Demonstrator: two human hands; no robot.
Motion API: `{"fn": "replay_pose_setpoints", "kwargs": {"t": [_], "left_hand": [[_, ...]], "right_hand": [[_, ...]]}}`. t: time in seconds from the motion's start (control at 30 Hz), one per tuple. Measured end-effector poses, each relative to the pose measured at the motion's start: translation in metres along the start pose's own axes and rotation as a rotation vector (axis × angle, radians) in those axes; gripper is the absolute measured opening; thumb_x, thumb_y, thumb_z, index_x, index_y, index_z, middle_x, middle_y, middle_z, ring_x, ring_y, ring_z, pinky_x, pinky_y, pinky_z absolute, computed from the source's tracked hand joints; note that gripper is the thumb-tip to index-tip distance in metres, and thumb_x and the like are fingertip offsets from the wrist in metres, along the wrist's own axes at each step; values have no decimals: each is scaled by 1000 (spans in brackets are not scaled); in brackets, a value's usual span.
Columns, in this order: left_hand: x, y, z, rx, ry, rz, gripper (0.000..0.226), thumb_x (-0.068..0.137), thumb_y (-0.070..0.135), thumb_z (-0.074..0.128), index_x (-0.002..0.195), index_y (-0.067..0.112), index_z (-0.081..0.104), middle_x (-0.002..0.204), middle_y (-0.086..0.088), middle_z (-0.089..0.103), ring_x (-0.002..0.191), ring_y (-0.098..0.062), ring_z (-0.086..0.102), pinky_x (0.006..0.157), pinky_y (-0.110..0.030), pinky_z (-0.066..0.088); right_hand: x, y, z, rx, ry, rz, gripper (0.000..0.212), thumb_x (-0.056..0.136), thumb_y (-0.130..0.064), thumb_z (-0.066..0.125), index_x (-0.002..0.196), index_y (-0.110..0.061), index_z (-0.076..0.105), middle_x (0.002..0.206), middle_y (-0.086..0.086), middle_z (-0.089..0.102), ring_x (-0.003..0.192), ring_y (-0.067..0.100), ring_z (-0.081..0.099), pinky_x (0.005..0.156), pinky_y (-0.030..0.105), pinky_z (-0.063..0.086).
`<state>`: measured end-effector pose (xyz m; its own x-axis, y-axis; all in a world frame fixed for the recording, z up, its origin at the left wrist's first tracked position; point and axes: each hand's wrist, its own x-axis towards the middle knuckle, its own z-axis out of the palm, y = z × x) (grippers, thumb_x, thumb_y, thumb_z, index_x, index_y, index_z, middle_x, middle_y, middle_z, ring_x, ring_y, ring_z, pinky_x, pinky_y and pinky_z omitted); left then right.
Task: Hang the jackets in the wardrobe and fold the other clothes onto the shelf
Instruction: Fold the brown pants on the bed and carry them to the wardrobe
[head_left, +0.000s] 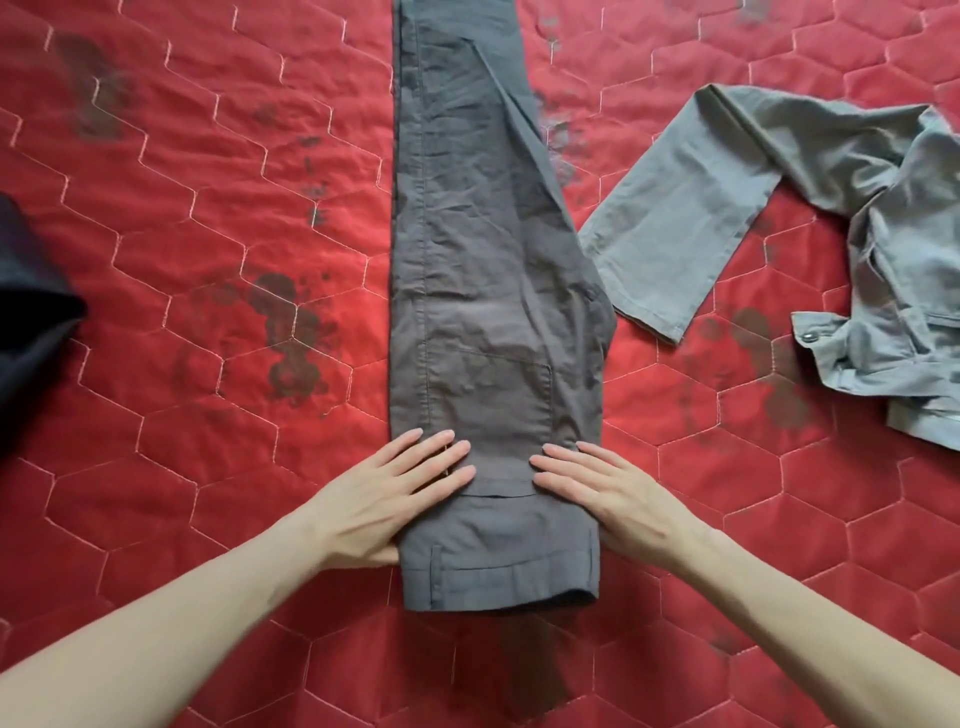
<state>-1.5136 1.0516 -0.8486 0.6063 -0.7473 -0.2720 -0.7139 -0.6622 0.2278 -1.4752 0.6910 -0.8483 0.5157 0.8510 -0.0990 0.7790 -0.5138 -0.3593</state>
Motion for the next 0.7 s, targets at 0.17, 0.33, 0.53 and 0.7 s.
{"fn": "replay_pose_setpoints", "kwargs": {"t": [0.17,0.33,0.53,0.7], "left_hand": [[-12,26,-2,-131,58,-13,89,87,37,55,166,16,19,169,-3,30,158,-21,25,125,-39,18],[-23,56,-33,-891,180,-306,51,103,65,37,136,33,58,104,28,69,89,2,65,82,-25,52],[1,53,-34,-1065,430,-845,58,96,75,39,69,30,63,57,20,58,53,-6,51,58,-29,41],[23,38,-32,-1156,488,-914,72,98,68,44,70,4,60,65,12,58,61,-6,48,66,-39,45]], "right_hand": [[-6,-29,-23,290,165,186,32,106,-30,49,134,-20,62,131,-11,69,121,9,65,105,24,48],[-9,-59,-25,556,396,547,23,107,-51,45,99,-32,56,79,-11,63,66,5,52,63,29,45],[13,-65,-14,696,528,879,15,100,-45,57,108,-33,59,69,-15,63,61,14,54,65,45,47],[39,-50,-2,537,553,925,13,105,-41,54,106,-28,53,66,2,66,68,43,61,60,49,46]]}}
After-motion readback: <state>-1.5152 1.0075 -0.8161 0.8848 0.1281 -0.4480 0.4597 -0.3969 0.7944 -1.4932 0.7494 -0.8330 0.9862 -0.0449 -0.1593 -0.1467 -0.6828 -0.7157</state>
